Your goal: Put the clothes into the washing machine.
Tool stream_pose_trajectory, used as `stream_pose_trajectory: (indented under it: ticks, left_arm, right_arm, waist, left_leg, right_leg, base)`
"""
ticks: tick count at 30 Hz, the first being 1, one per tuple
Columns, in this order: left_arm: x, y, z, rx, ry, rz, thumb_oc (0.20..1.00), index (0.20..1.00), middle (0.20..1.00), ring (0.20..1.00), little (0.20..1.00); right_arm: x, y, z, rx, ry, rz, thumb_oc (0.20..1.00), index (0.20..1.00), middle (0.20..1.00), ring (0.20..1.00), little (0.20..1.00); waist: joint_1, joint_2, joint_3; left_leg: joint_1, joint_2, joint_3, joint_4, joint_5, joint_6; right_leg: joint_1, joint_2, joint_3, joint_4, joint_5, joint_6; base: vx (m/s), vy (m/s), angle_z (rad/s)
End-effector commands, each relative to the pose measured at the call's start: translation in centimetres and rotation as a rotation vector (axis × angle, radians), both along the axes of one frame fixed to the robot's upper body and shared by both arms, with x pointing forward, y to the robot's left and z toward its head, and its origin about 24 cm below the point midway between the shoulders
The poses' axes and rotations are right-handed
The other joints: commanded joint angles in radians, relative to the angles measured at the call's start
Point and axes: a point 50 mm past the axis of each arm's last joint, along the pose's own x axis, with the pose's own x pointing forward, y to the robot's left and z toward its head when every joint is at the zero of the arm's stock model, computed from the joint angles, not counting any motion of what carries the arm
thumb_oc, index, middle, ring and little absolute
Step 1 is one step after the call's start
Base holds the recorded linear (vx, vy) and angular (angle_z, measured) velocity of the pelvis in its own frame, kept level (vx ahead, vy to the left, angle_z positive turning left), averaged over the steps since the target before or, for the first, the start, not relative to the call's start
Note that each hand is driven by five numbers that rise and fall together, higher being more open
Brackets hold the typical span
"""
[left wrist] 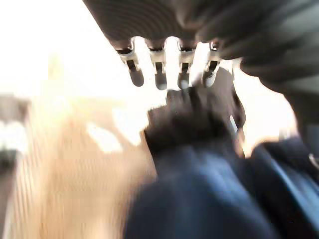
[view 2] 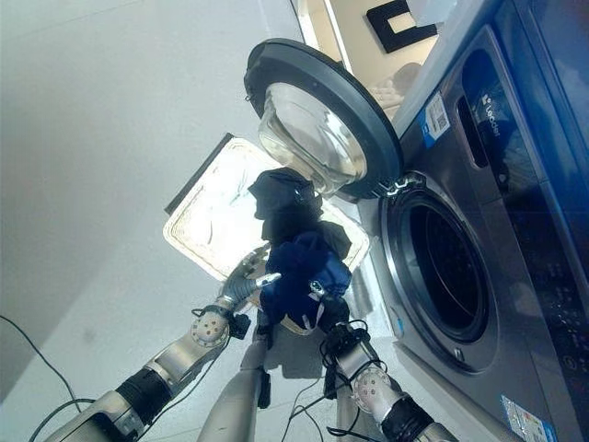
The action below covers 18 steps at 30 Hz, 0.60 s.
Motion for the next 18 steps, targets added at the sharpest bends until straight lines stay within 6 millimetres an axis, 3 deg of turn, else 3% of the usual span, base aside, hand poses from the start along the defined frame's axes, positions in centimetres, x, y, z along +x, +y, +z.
stream_pose_trajectory:
  ticks: [1, 7, 11, 13, 14, 16, 18]
  left_arm:
    - [-0.4, 2.5, 0.9, 0.074, -0.142, 0.245, 1.0, 1.0, 1.0, 1.0, 1.0]
    - [-0.5, 4.2, 0.4, 0.104, -0.157, 0.371, 1.0, 1.0, 1.0, 1.0, 1.0]
    - [-0.7, 5.3, -0.7, 0.101, -0.104, 0.404, 1.0, 1.0, 1.0, 1.0, 1.0]
    - [-0.6, 5.7, -0.7, 0.102, -0.094, 0.405, 1.0, 1.0, 1.0, 1.0, 1.0]
    - [-0.8, 6.4, -1.1, 0.106, -0.074, 0.399, 1.0, 1.0, 1.0, 1.0, 1.0]
    - [-0.7, 6.5, -0.9, 0.109, -0.076, 0.397, 1.0, 1.0, 1.0, 1.0, 1.0]
    - [-1.2, 6.9, -1.3, 0.109, -0.063, 0.392, 1.0, 1.0, 1.0, 1.0, 1.0]
  right_arm:
    - [0.7, -0.2, 1.7, 0.092, -0.061, -0.061, 0.2, 0.2, 0.2, 0.2, 0.2]
    - [2.0, -3.0, 0.1, 0.218, 0.07, -0.205, 0.2, 0.2, 0.2, 0.2, 0.2]
    - [3.3, -7.2, -0.6, 0.422, 0.15, -0.455, 0.2, 0.2, 0.2, 0.2, 0.2]
    - [3.8, -9.0, -0.2, 0.48, 0.14, -0.553, 0.2, 0.2, 0.2, 0.2, 0.2]
    - [4.1, -12.2, 0.6, 0.542, 0.113, -0.716, 0.2, 0.2, 0.2, 0.2, 0.2]
    - [4.2, -13.2, 1.2, 0.554, 0.098, -0.767, 0.2, 0.2, 0.2, 0.2, 0.2]
    - [4.1, -15.9, 2.5, 0.597, 0.06, -0.914, 0.2, 0.2, 0.2, 0.2, 0.2]
  waist:
    - [-0.003, -0.017, -0.014]
    - [-0.001, 0.009, -0.014]
    - [-0.002, 0.036, -0.014]
    - [-0.002, 0.044, -0.014]
    - [-0.005, 0.056, -0.014]
    - [-0.004, 0.059, -0.014]
    - [-0.007, 0.066, -0.014]
  left_leg:
    - [-0.031, -0.097, 0.04, 0.066, -0.083, 0.016]
    - [-0.069, -0.09, 0.032, 0.077, -0.077, 0.006]
    - [-0.091, -0.086, 0.036, 0.088, -0.082, -0.001]
    - [-0.104, -0.085, 0.039, 0.091, -0.078, -0.003]
    - [-0.107, -0.081, 0.045, 0.093, -0.084, -0.008]
    - [-0.12, -0.079, 0.048, 0.097, -0.081, -0.009]
    - [-0.119, -0.076, 0.052, 0.103, -0.09, -0.012]
  right_leg:
    - [-0.019, -0.008, -0.022, -0.04, 0.044, 0.061]
    - [-0.063, -0.007, -0.021, -0.002, 0.03, 0.053]
    - [-0.092, -0.009, -0.019, 0.033, 0.01, 0.052]
    - [-0.106, -0.007, -0.018, 0.039, 0.012, 0.052]
    - [-0.116, -0.008, -0.016, 0.056, -0.001, 0.053]
    - [-0.129, -0.006, -0.014, 0.058, 0.005, 0.052]
    - [-0.128, -0.007, -0.012, 0.069, -0.009, 0.055]
  base:
    - [0.0, -0.105, 0.0]
    - [0.0, -0.082, 0.01]
    - [0.02, -0.11, 0.0]
    - [0.01, -0.116, 0.01]
    - [0.0, -0.135, 0.02]
    - [0.0, -0.106, 0.01]
    - [0.03, -0.128, -0.02]
